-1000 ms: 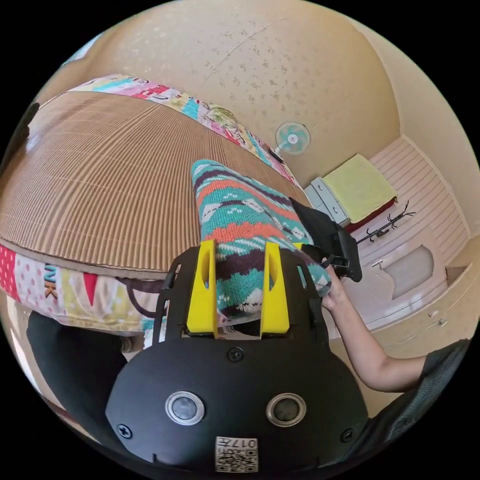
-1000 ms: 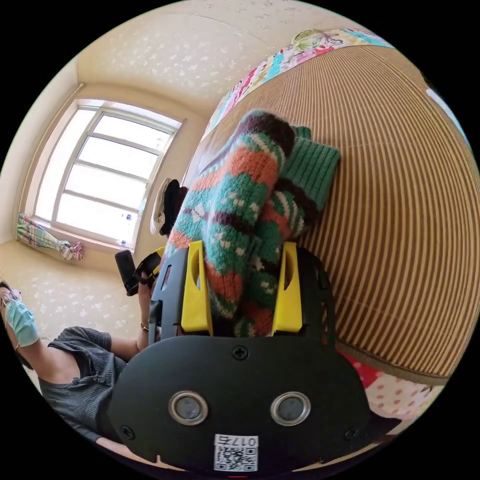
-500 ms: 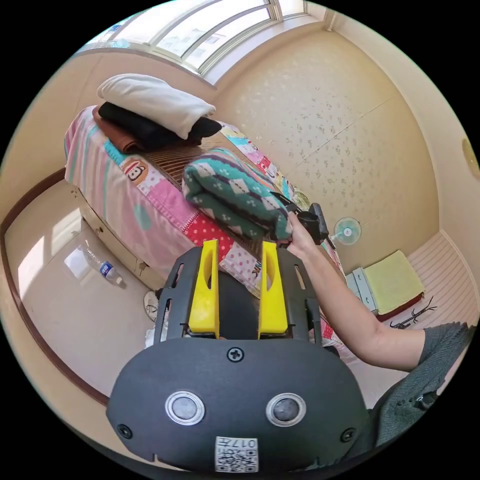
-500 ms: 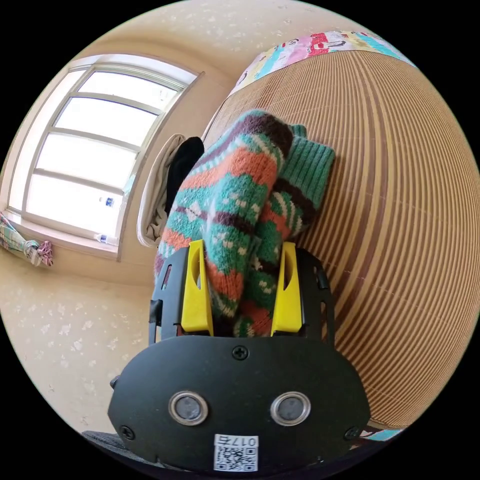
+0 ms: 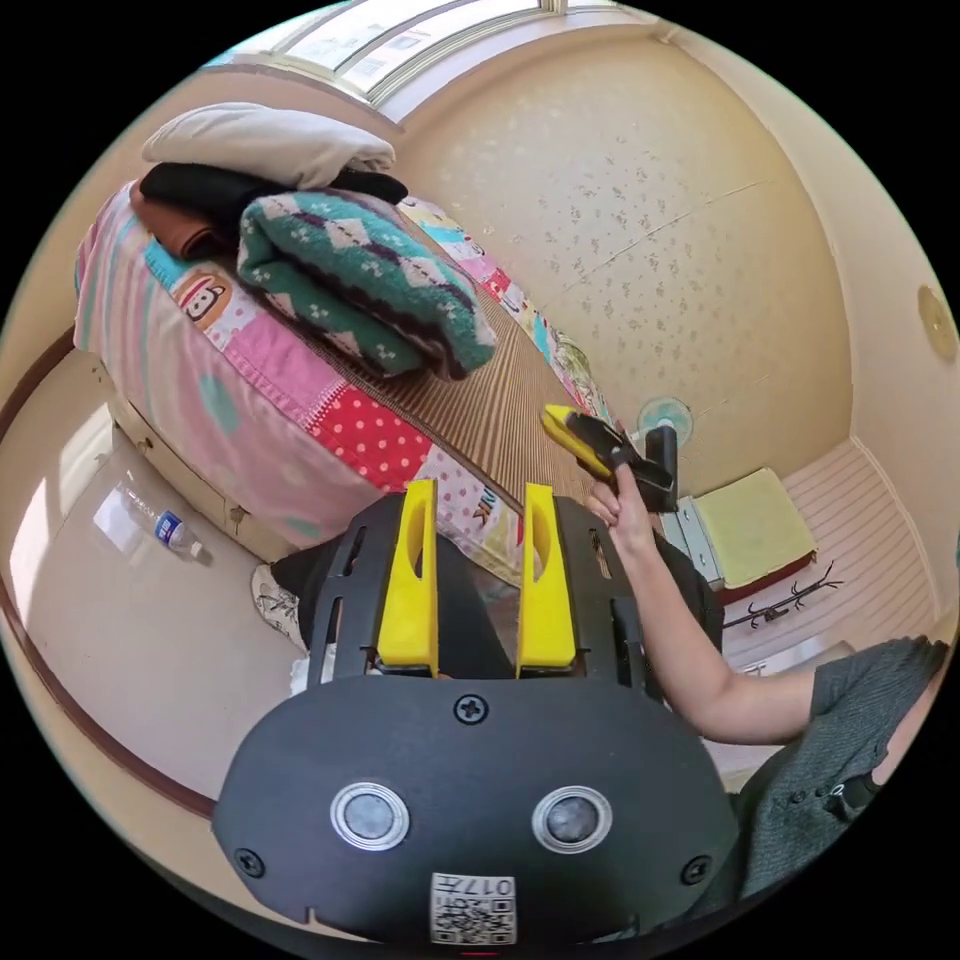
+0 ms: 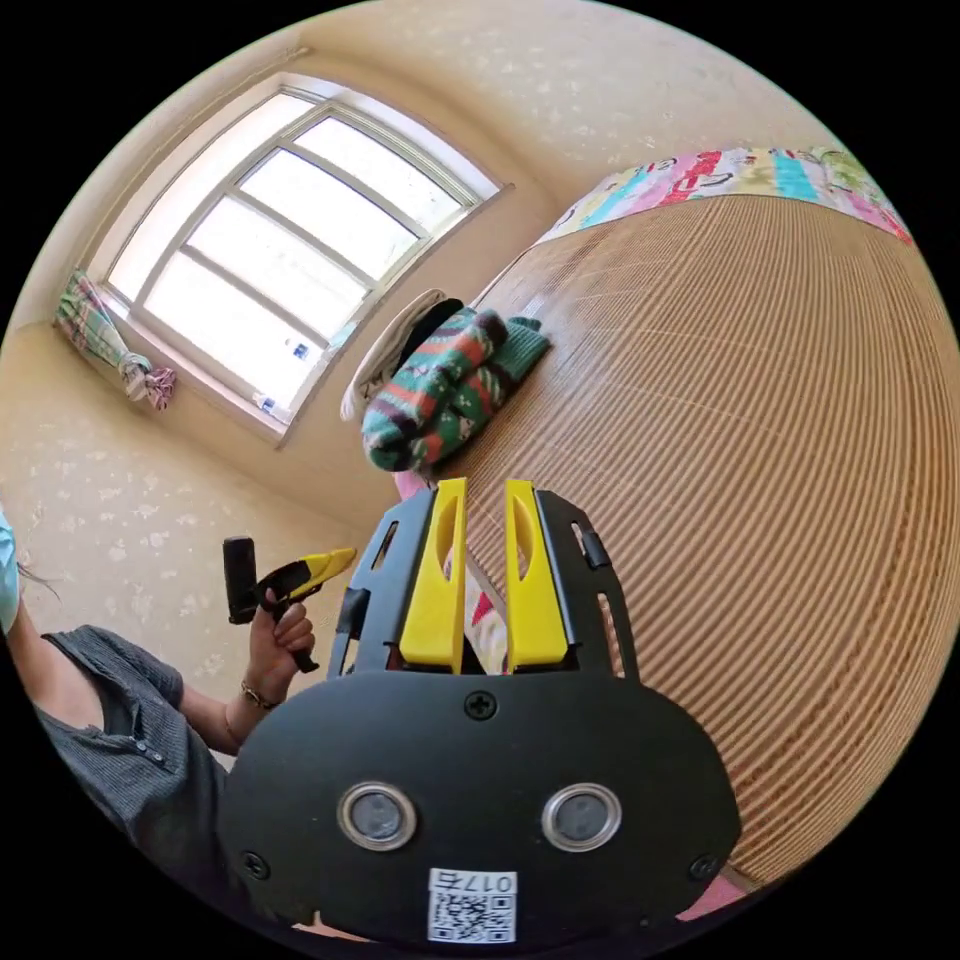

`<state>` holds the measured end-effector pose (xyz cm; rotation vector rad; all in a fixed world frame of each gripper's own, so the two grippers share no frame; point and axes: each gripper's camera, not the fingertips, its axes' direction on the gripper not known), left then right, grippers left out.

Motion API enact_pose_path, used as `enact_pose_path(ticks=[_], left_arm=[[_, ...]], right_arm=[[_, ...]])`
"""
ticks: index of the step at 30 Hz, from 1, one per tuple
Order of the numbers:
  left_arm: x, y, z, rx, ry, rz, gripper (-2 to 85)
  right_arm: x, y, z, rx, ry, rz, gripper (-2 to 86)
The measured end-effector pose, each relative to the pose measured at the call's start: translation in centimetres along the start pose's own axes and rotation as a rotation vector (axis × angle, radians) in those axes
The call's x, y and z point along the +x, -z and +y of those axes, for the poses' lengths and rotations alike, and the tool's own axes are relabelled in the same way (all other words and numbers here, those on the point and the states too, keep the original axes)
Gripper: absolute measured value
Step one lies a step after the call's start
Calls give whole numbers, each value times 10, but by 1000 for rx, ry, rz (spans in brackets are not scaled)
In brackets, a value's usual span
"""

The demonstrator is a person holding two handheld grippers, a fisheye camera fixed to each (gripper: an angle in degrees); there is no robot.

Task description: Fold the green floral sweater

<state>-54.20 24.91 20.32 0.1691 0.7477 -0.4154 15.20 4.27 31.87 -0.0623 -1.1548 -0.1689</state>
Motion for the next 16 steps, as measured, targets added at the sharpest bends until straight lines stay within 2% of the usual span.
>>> enact_pose_path(ticks=[4,8,16], left_arm=[[36,-27,-14,-56,-80,47,103],[86,-76,-41,-231,-181,160,100],[148,-110,-86,-398,-152,331,110]], right_arm=[[38,120,101,99,-150,351,47],[52,166,156,68,-274,623,67],[33,157,213,223,-306,711,83]])
